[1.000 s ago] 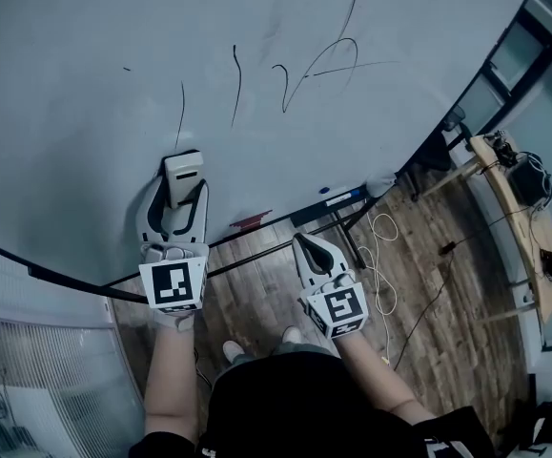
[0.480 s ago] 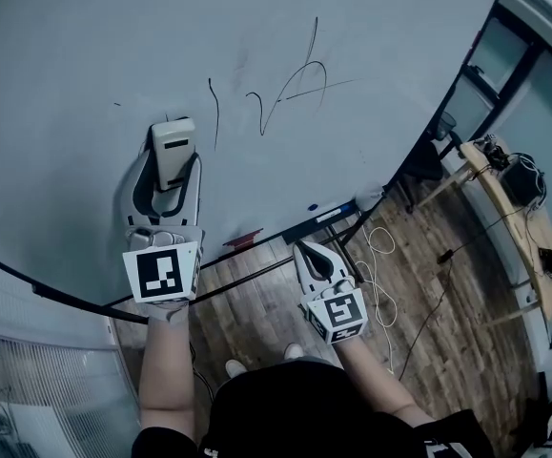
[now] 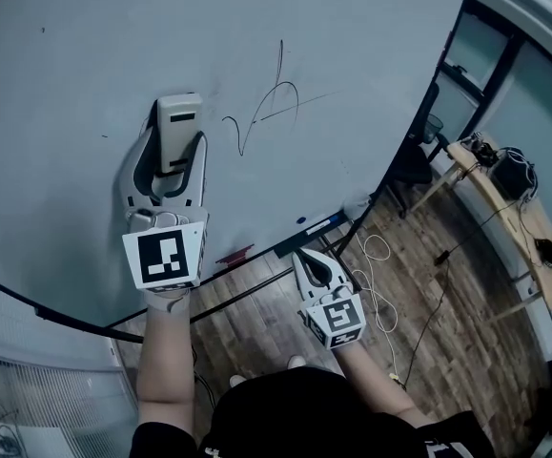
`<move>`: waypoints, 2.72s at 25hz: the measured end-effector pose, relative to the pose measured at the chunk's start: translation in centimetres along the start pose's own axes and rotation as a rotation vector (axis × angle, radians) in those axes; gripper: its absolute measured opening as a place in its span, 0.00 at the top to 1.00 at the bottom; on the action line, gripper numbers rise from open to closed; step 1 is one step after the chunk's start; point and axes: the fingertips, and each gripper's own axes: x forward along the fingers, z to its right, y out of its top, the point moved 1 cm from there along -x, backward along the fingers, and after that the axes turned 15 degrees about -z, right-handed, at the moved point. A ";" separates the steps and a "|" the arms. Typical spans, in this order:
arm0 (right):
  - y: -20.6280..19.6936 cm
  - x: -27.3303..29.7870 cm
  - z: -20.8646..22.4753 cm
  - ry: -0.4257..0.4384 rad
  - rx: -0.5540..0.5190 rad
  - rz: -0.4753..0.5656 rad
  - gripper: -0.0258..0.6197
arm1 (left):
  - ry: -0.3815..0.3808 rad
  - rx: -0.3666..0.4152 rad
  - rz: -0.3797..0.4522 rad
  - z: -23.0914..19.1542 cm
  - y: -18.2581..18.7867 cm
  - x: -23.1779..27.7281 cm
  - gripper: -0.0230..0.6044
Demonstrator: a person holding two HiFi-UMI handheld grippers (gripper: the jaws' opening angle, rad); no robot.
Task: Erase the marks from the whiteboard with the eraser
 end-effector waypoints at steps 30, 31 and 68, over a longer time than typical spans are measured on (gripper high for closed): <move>-3.7 0.3 -1.8 0.008 0.052 -0.077 0.92 | -0.040 0.169 -0.205 6.5 -11.0 -0.9 0.56; -3.8 0.3 -1.9 0.008 0.053 -0.080 0.92 | -0.046 0.169 -0.222 6.7 -11.8 -1.0 0.56; -4.5 -3.5 2.7 -0.020 0.070 -0.054 0.92 | 0.086 -0.045 -0.125 2.5 -0.5 2.6 0.57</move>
